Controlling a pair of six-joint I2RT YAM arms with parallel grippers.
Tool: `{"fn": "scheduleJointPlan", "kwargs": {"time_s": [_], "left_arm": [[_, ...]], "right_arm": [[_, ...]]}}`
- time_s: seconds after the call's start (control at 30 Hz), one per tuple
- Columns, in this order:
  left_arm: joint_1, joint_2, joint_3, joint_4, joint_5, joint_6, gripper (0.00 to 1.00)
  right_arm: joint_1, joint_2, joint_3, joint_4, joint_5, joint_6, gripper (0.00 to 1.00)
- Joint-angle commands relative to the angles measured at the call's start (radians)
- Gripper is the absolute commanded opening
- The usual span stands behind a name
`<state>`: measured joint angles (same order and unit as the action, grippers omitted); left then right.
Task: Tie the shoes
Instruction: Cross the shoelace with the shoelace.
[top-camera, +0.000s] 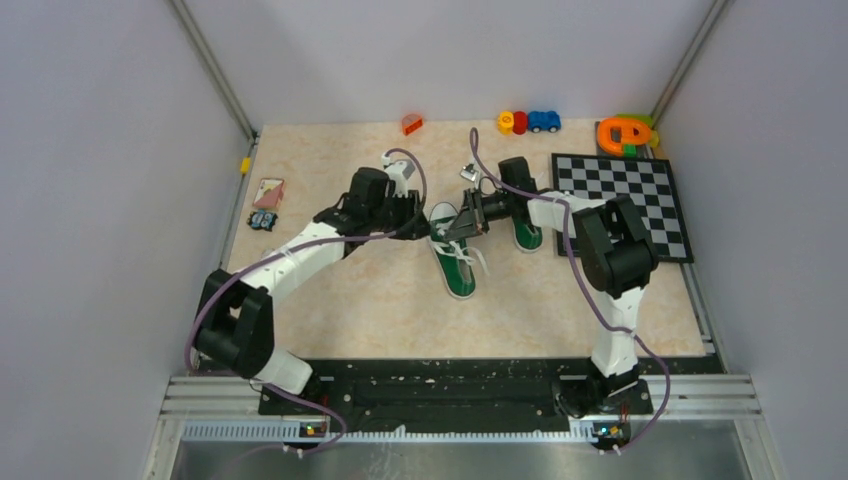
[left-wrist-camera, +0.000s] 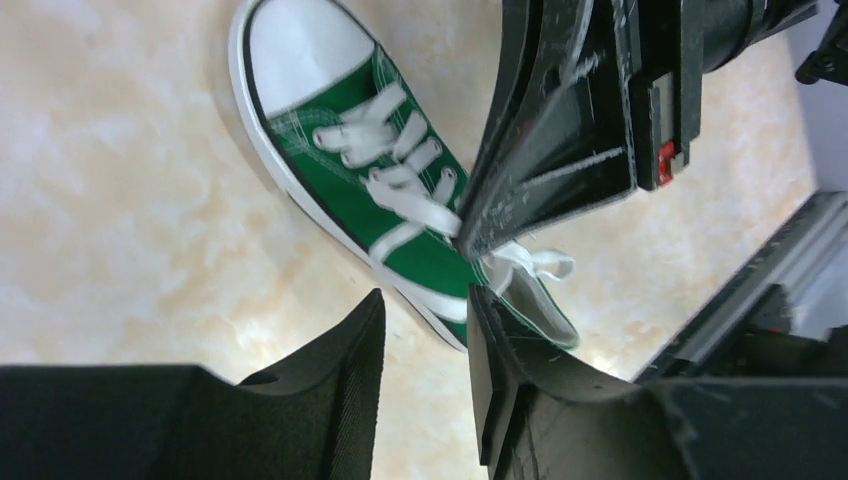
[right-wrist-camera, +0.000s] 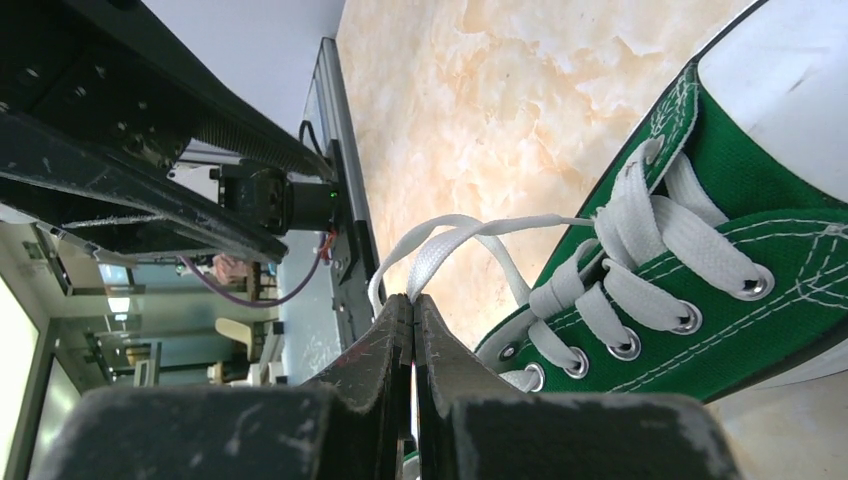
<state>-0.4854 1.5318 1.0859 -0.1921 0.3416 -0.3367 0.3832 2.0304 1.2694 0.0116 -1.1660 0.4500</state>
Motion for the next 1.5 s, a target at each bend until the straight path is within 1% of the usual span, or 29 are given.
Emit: {"fn": "scheduleJointPlan", "kwargs": {"time_s": [0.0, 0.07, 0.1, 0.17, 0.2, 0.27, 0.4, 0.53, 0.67, 0.73, 0.8, 0.93, 1.0, 1.17, 1.27, 1.37, 1.47], "left_arm": [[0.004, -0.108, -0.093, 0.076, -0.007, -0.266, 0.41], [0.004, -0.167, -0.149, 0.117, -0.009, -0.317, 0.41], [0.004, -0.196, -0.181, 0.134, -0.018, -0.342, 0.39], [0.004, -0.255, -0.261, 0.169, -0.027, -0.400, 0.34], [0.003, -0.271, -0.301, 0.204, -0.010, -0.438, 0.29], [0.000, -0.284, -0.388, 0.306, 0.032, -0.521, 0.20], [-0.031, -0.253, -0.499, 0.482, 0.041, -0.639, 0.13], [-0.055, -0.191, -0.534, 0.619, 0.030, -0.699, 0.12], [-0.074, -0.102, -0.527, 0.743, 0.042, -0.753, 0.16], [-0.084, -0.052, -0.543, 0.840, 0.040, -0.811, 0.16], [-0.104, -0.016, -0.578, 0.956, 0.016, -0.879, 0.16], [-0.136, 0.056, -0.607, 1.071, -0.035, -0.942, 0.15], [-0.136, 0.075, -0.623, 1.117, -0.059, -0.955, 0.15], [-0.136, 0.064, -0.647, 1.132, -0.117, -0.935, 0.20], [-0.130, 0.049, -0.653, 1.111, -0.147, -0.913, 0.22], [-0.119, 0.054, -0.653, 1.106, -0.147, -0.906, 0.22], [-0.115, 0.057, -0.678, 1.124, -0.164, -0.921, 0.16]], "right_arm": [[-0.010, -0.028, -0.013, 0.035, -0.019, -0.004, 0.00], [-0.010, -0.028, -0.012, 0.026, -0.009, -0.006, 0.00], [-0.009, -0.027, -0.010, 0.020, -0.007, -0.012, 0.00], [-0.010, -0.027, -0.004, -0.002, 0.000, -0.026, 0.00], [-0.010, -0.025, 0.000, -0.008, 0.003, -0.034, 0.00], [-0.010, -0.023, 0.008, -0.037, 0.006, -0.046, 0.00], [-0.010, -0.022, 0.015, -0.064, 0.016, -0.065, 0.00], [-0.010, -0.021, 0.016, -0.075, 0.020, -0.072, 0.00], [-0.010, -0.020, 0.021, -0.090, 0.027, -0.081, 0.00], [-0.010, -0.021, 0.024, -0.095, 0.030, -0.085, 0.00], [-0.010, -0.022, 0.027, -0.110, 0.041, -0.094, 0.00], [-0.010, -0.024, 0.030, -0.125, 0.050, -0.104, 0.00], [-0.010, -0.029, 0.031, -0.131, 0.056, -0.109, 0.00], [-0.010, -0.031, 0.028, -0.142, 0.064, -0.118, 0.00], [-0.010, -0.033, 0.026, -0.148, 0.066, -0.123, 0.00], [-0.010, -0.032, 0.028, -0.149, 0.068, -0.124, 0.00], [-0.010, -0.034, 0.028, -0.149, 0.068, -0.124, 0.00]]}}
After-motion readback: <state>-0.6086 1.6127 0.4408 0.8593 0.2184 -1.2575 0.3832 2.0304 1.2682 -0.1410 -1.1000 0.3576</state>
